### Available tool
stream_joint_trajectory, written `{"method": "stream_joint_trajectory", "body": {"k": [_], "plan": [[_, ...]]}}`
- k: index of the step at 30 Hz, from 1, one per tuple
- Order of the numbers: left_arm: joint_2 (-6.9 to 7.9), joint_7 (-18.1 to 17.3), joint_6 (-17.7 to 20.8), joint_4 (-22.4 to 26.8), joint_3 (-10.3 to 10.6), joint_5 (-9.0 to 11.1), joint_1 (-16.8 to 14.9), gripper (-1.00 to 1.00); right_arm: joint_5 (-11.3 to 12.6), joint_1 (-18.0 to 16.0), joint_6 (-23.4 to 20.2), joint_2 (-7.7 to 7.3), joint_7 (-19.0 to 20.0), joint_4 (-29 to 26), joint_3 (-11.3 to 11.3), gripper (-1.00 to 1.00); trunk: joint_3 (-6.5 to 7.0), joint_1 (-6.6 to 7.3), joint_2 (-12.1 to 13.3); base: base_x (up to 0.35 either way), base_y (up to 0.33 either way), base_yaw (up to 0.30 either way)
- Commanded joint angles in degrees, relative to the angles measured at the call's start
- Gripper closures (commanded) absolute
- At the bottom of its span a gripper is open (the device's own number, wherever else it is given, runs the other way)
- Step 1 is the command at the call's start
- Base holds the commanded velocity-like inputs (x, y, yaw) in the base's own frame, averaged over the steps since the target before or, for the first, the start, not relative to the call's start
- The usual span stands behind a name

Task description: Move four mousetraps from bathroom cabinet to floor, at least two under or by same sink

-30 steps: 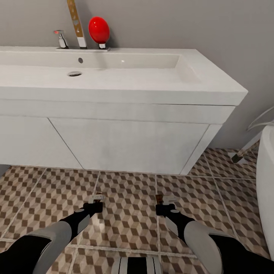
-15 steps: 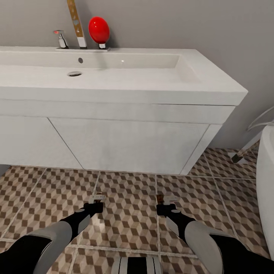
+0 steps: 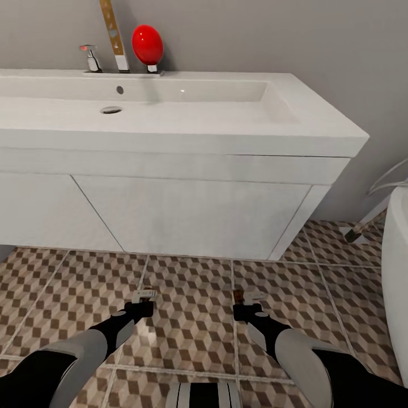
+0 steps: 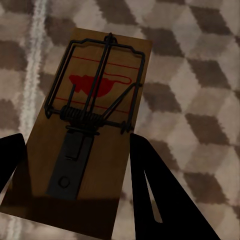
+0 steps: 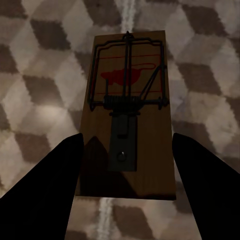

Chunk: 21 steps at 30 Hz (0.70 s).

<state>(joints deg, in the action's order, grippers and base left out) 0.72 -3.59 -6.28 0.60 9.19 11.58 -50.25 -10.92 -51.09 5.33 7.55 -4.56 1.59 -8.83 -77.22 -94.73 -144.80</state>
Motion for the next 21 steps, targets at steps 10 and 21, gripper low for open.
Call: {"method": "stream_joint_trajectory", "body": {"k": [10,21], "plan": [[0.06,-0.34,-0.11,0.0,0.48,0.45,-0.04,1.0,-0.6,-0.06,0.29,0.01,-0.27,0.17,-0.49,1.0,-2.03,-0.22,-0.14,0.0,0.0,0.0],[0.07,-0.4,-0.22,-0.06,0.48,0.54,-0.05,1.0,-0.6,-0.06,0.29,0.01,-0.27,0.17,-0.49,1.0,-2.03,-0.22,-0.14,0.0,0.0,0.0]]}}
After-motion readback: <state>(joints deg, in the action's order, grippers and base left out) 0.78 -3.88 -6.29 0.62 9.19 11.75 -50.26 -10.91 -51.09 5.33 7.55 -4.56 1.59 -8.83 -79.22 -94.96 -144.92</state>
